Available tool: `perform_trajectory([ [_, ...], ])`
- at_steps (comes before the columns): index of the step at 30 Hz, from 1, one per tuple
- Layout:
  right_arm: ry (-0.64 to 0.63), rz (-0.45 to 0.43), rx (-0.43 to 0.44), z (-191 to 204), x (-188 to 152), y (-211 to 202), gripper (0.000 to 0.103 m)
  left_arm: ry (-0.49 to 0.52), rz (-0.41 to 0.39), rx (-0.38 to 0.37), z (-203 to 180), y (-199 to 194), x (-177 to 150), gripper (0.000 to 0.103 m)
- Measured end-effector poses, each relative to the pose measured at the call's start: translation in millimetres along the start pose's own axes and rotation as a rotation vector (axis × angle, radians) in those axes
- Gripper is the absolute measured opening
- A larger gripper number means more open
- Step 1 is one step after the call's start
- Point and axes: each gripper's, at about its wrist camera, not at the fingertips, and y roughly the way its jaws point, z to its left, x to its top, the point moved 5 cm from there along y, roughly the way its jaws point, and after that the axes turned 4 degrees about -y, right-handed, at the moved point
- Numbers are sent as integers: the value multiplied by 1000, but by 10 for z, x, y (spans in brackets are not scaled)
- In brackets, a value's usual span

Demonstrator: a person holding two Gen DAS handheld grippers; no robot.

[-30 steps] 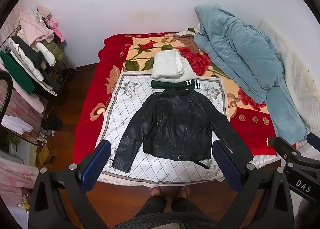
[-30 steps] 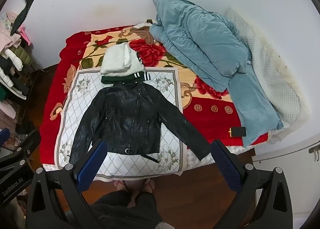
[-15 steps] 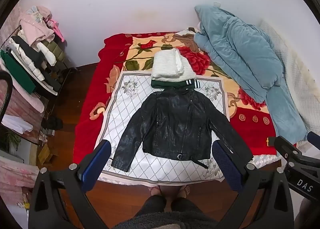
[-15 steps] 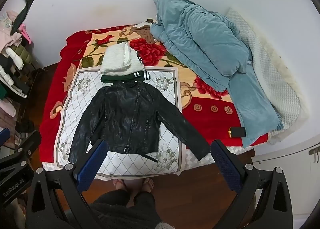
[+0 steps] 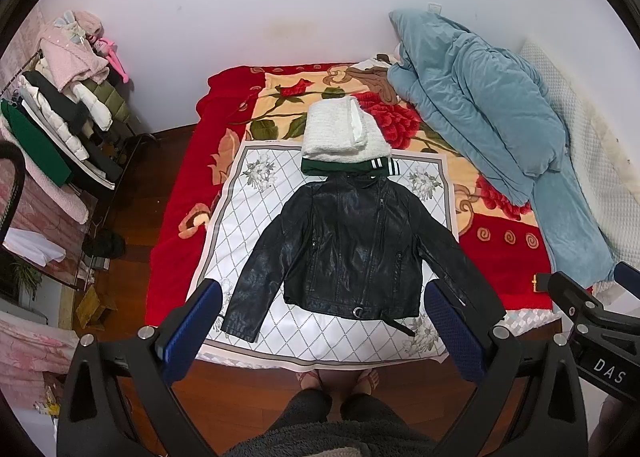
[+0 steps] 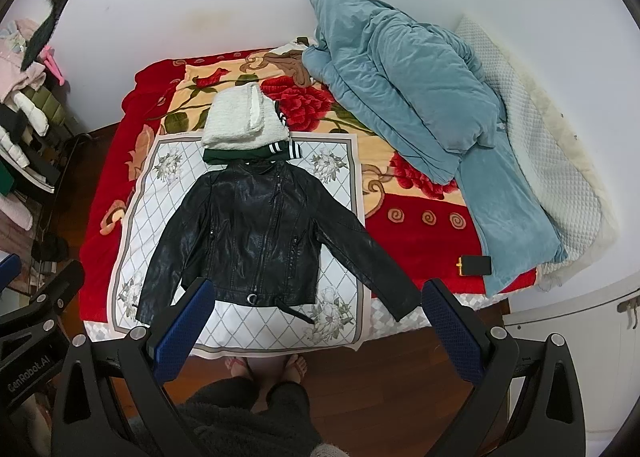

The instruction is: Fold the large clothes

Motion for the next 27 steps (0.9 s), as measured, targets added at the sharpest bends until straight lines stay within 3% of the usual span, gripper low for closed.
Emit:
perform_trajectory([
  [27,-3,-1,0,7,-7,-9,103,-11,10,-5,40,54,-49,103],
])
